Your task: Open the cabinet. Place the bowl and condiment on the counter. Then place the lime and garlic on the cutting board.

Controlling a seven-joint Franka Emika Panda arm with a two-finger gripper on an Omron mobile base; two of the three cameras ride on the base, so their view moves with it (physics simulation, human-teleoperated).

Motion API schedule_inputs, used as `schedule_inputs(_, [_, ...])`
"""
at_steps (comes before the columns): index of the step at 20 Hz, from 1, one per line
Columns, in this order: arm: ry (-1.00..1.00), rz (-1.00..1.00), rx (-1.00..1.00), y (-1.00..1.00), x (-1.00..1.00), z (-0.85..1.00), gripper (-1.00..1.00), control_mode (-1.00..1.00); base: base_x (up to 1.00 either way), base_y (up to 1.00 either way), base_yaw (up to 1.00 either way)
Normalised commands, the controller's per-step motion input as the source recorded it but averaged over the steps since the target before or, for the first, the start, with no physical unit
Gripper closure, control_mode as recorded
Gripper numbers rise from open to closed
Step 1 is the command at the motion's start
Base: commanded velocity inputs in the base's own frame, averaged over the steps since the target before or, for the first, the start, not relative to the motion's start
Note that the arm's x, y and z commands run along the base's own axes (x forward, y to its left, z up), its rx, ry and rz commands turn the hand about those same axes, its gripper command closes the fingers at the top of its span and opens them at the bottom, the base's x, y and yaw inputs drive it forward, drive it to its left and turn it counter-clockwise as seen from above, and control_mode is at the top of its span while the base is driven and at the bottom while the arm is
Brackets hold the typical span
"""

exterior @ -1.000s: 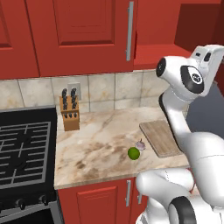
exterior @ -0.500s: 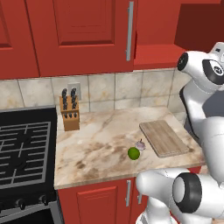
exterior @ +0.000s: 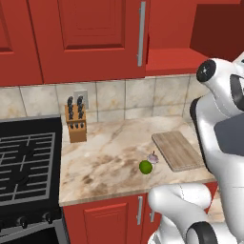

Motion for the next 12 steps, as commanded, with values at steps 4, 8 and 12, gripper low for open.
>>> schedule_inputs(4, [-0.07, 0.20, 0.45, 1.00, -0.02, 0.00, -1.00, -1.00, 0.00, 0.00, 0.00])
schedule_inputs(8, [-0.03, 0.21, 0.50, 1.00, 0.04, 0.03, -1.00, -1.00, 0.00, 0.00, 0.00])
schedule_inputs(12, [-0.02, 0.33, 0.48, 1.00, 0.27, 0.08, -1.00, -1.00, 0.00, 0.00, 0.00])
